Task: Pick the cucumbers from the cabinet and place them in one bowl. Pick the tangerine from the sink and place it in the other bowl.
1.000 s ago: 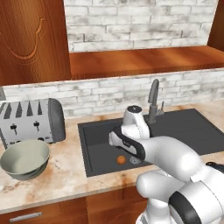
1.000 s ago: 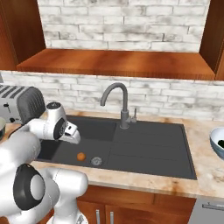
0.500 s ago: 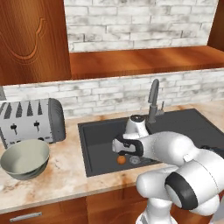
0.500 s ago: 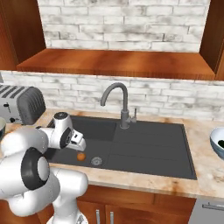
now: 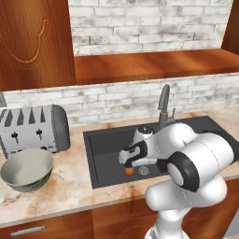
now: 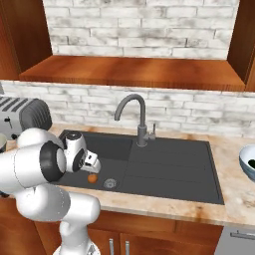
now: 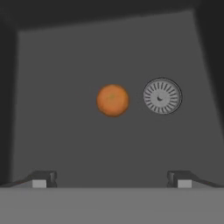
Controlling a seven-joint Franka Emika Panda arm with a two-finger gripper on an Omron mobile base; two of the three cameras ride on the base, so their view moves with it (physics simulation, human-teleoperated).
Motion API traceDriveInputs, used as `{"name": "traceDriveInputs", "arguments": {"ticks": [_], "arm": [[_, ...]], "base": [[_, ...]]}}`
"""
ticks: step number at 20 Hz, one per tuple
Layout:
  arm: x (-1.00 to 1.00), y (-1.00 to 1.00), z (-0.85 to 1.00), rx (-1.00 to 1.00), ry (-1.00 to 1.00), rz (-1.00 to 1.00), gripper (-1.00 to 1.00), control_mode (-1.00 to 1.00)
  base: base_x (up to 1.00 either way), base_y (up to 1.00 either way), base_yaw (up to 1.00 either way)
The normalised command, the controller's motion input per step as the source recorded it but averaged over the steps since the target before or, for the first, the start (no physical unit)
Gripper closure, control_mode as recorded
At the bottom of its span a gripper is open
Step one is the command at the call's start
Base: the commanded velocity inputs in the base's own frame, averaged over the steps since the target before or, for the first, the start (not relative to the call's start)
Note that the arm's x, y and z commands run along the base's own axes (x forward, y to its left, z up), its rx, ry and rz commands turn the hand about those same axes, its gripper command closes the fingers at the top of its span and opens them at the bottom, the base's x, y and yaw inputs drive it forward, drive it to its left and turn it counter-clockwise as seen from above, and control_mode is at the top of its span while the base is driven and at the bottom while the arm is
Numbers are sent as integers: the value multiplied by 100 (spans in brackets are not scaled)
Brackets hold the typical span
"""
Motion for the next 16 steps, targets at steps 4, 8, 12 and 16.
{"name": "traceDriveInputs", "arguments": {"ticks": [4, 8, 12, 16], "arm": [[18, 0, 0, -1, -2, 0, -100, -100], [21, 0, -6, -4, -9, 0, -100, -100], [21, 0, -11, -1, -19, 0, -100, -100], [12, 0, -7, 0, -17, 2, -100, -100]], "base": [[0, 0, 0], [0, 0, 0], [0, 0, 0], [0, 0, 0]]}}
